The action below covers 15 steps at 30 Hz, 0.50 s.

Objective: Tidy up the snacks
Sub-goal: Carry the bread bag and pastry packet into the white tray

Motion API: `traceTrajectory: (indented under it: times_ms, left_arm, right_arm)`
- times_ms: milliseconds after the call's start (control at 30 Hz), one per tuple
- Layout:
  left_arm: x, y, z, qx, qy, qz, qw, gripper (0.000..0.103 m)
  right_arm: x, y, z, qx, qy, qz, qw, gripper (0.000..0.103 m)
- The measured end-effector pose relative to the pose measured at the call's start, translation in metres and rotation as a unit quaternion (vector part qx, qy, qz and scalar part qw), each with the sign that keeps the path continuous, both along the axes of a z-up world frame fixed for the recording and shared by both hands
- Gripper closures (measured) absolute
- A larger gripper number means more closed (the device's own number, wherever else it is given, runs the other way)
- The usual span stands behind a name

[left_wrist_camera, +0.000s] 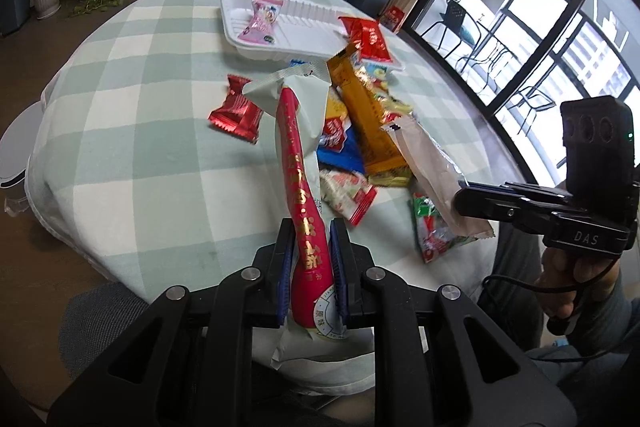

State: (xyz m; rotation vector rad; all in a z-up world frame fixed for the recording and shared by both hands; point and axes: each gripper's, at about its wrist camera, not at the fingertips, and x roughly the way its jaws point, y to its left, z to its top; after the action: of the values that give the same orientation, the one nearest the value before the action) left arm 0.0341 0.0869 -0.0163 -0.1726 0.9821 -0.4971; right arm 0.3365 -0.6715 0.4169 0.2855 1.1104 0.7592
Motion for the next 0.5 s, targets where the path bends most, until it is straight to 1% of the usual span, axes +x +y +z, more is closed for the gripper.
traceTrajectory:
  times_ms: [167,233,500]
  left_arm:
    - [0.016,0.002,0.018,-0.02,-0.015,0.004,0.9997,0.087]
    - [0.025,0.001,0.027,-0.026,-0.023,0.004,0.9994,0.087]
    - [0.087,-0.006,0.058,-0.026,-0.055,-0.002,0.9981,0.087]
  right_arm:
    - [0.016,-0.027,0.009,0.022,-0.002,-0.039,0.999,0.088]
    - [0.024,-0.041,0.014,0.023,-0.008,-0.058,0.998,0.088]
    - [0.067,-0.095,0.037,0.015,-0.048,-0.143,0.988,0.088]
